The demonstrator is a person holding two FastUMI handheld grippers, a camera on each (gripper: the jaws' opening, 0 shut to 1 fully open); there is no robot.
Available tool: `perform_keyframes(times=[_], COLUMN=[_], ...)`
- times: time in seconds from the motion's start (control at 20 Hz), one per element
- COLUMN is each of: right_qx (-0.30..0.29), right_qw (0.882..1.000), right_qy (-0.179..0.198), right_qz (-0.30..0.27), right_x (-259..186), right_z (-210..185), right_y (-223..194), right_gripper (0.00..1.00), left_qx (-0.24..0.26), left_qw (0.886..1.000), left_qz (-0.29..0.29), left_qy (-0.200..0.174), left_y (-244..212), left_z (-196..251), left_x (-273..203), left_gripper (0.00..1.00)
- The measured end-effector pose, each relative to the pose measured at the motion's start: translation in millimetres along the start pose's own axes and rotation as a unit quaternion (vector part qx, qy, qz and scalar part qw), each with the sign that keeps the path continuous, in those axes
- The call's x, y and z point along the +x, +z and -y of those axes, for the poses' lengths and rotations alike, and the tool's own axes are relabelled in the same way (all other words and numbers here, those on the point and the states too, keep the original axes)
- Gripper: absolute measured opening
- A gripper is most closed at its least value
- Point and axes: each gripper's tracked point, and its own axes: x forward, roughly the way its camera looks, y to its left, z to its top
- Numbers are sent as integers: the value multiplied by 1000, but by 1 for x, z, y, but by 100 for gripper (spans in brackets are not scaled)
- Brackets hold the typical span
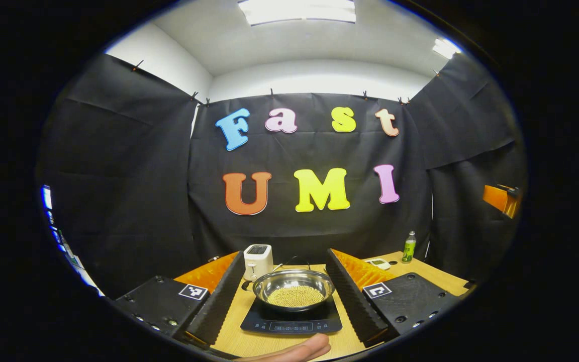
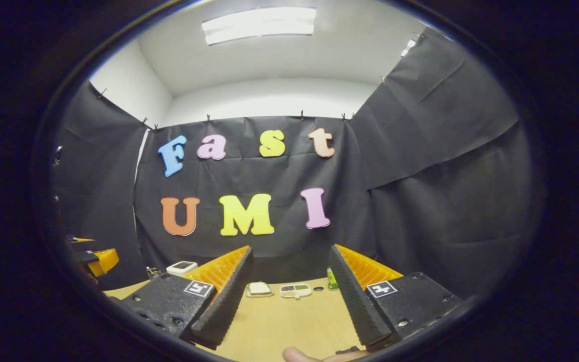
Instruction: First push the handle of the pot to place it horizontally, then grasp the pot with both hands and set it on the induction cooktop.
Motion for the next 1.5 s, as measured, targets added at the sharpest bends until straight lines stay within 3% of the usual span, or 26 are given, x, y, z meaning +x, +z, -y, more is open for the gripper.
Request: perform_keyframes(times=[0.9,1.5], right_qx=[-9,-7], right_qw=[998,996], right_qy=[57,79], right_qz=[-37,-49], right_x=[-1,-8], right_z=[-33,-44], right_y=[-26,-32], right_gripper=[94,94], left_qx=[4,2], left_qw=[1000,1000], left_qz=[11,-1], left_qy=[-7,11], left_y=[-2,-17], left_z=[1,-13], left_x=[-7,-5], left_gripper=[96,96])
